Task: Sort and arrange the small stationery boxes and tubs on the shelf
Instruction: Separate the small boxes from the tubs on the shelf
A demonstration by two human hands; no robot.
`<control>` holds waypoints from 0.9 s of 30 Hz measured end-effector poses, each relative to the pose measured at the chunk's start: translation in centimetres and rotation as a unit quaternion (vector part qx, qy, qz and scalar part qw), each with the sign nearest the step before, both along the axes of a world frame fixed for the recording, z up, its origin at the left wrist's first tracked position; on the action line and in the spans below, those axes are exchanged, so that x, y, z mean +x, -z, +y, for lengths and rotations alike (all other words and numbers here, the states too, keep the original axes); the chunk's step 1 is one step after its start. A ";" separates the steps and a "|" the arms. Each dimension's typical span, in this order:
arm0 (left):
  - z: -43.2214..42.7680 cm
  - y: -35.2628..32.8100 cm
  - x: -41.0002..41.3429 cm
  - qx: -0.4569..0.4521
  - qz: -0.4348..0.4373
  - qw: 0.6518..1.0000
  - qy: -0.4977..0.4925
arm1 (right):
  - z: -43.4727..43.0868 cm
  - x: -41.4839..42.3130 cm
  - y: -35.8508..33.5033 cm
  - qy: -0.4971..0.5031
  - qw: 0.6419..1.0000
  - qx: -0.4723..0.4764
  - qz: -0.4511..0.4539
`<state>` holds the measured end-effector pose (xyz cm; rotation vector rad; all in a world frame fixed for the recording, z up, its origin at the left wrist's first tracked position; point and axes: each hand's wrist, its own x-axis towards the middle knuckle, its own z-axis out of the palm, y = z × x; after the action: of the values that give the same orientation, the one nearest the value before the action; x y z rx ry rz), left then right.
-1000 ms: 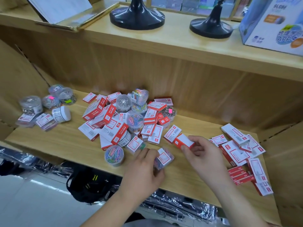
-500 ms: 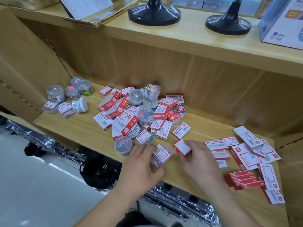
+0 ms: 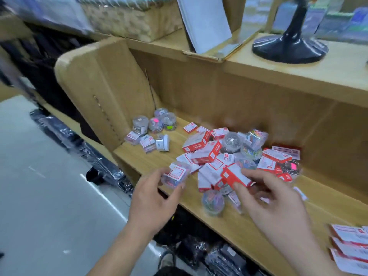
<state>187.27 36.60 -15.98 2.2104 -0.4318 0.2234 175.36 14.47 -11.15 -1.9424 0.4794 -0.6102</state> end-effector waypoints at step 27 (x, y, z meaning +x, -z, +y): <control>8.6 5.5 22.0 0.088 -0.025 0.975 0.202 | 7.8 30.7 5.5 0.034 0.960 -0.193 0.199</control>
<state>209.28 45.23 -21.44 2.2328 -0.9457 0.0211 206.08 22.24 -16.61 -2.4469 0.7206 -0.3686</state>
